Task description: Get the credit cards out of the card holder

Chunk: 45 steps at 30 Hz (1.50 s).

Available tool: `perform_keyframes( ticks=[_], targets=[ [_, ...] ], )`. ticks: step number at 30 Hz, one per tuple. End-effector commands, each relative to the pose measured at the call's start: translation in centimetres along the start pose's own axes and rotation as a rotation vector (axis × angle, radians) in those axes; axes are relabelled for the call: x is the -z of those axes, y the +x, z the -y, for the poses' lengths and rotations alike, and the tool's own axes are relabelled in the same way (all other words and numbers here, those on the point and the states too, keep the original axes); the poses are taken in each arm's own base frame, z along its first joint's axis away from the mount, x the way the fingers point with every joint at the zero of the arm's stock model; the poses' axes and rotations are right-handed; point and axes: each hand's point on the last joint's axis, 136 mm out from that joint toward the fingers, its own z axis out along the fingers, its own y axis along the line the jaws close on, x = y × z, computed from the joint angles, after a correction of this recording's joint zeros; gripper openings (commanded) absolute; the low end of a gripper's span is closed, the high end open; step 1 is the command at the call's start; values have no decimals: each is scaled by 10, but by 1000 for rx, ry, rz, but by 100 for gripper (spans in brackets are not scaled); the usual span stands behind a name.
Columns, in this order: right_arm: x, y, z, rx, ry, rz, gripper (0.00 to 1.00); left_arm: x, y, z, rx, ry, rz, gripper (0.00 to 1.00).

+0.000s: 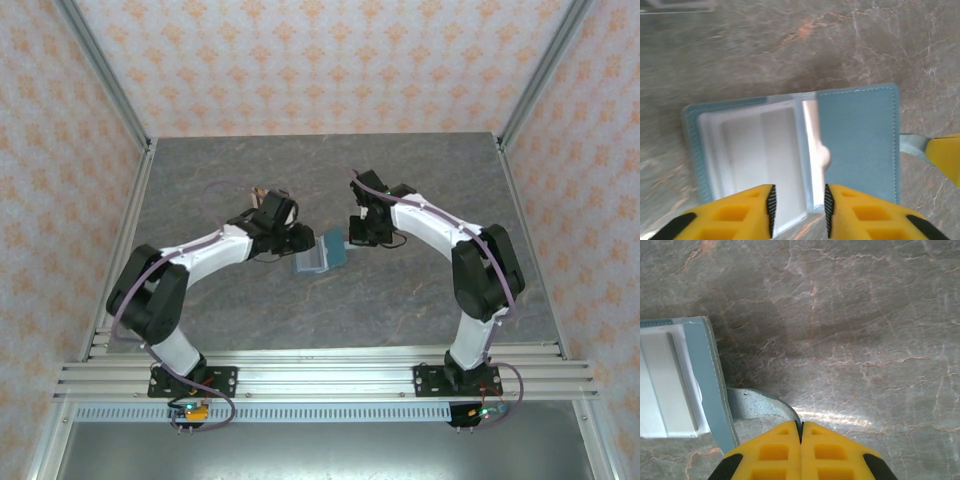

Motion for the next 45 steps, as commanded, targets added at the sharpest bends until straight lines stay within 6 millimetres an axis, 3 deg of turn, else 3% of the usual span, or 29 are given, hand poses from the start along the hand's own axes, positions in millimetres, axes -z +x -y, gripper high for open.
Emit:
perform_keyframes(
  ticks=[1,5,10,13,17,22,26,30,32,36,45],
  targets=[
    [-10,-6,8,3,9,13,4,-12,-6,31,-48,35,-18,27],
    [-12,-8,4,10,-20,-1,7,-35,-3,44,-72,-4,-60,19],
    [-12,-6,0,-5,-64,-12,17,-63,4,25,-57,-117,-99,7],
    [-2,-6,-4,-23,-113,34,31,-70,5,18,-50,-140,-98,4],
    [13,-3,-12,-35,-183,74,37,-75,8,16,-36,-140,-102,3],
    [10,1,-20,-61,-239,56,35,-74,7,16,-58,-144,-103,1],
    [9,2,-22,-81,-257,55,26,-77,15,8,-91,-164,-136,0],
    [26,-4,2,-137,-144,166,18,-80,28,0,-96,-151,-162,0],
    [29,-3,4,-139,-142,179,17,-81,33,-3,-102,-143,-167,0],
    [11,5,-9,-138,-194,74,7,-84,40,-6,-118,-135,-193,0],
    [-24,-7,-19,-172,-205,10,6,-77,28,7,-72,-78,-148,0]
  ],
)
